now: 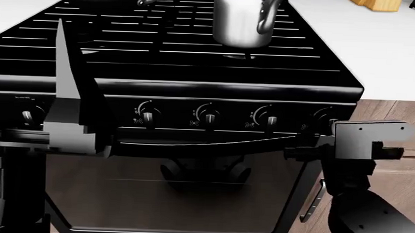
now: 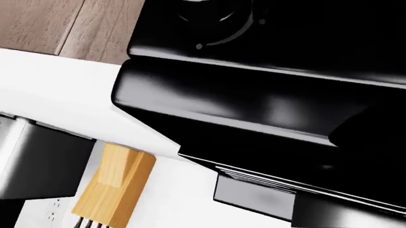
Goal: Pick the kettle from the counter and place it on a stove burner. Then turn the burner on.
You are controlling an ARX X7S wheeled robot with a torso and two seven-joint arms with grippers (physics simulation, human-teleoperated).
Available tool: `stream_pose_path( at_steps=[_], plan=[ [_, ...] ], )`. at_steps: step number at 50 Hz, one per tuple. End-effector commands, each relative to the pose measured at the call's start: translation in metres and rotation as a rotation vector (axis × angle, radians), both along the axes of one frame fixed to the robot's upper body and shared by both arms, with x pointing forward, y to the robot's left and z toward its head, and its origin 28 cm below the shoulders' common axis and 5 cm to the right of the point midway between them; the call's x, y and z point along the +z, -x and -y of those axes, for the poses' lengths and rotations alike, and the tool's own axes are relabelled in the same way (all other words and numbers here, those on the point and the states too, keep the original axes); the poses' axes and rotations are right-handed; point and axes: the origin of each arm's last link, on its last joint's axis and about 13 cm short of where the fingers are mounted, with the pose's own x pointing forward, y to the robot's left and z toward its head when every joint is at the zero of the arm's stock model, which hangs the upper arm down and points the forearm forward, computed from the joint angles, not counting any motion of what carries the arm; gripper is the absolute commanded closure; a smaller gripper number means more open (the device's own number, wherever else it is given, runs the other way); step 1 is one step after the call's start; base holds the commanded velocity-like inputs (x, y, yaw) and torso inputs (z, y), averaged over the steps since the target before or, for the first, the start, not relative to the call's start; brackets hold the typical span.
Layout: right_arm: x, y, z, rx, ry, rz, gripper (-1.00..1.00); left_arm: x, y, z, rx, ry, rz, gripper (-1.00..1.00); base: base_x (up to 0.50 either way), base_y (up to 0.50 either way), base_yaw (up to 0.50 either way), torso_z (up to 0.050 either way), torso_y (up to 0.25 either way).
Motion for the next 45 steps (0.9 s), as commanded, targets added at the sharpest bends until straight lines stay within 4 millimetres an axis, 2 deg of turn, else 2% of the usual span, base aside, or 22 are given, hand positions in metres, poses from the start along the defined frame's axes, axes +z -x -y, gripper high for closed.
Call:
stream_pose_path(
  at_steps=[1,26,33,45],
  plan=[
    [0.01,-0.009,0.005,0.048,0.131,-0.004,1.0,0.0,0.0,0.0,-0.004,0.0,-0.001,-1.0,0.02,0.0,0.01,0.0,0.0],
    [0.012,-0.012,-0.01,0.152,0.319,-0.023,1.0,0.0,0.001,0.0,-0.004,0.0,0.0,-1.0,0.02,0.0,0.01,0.0,0.0],
    [0.013,-0.016,-0.02,0.21,0.453,-0.041,1.0,0.001,0.001,0.0,-0.002,0.005,-0.003,-1.0,0.02,0.0,0.02,0.0,0.0],
    [0.011,-0.016,-0.023,0.239,0.557,-0.069,1.0,0.001,0.001,-0.001,-0.003,0.007,0.0,-1.0,0.03,0.0,0.02,0.0,0.0]
  ],
)
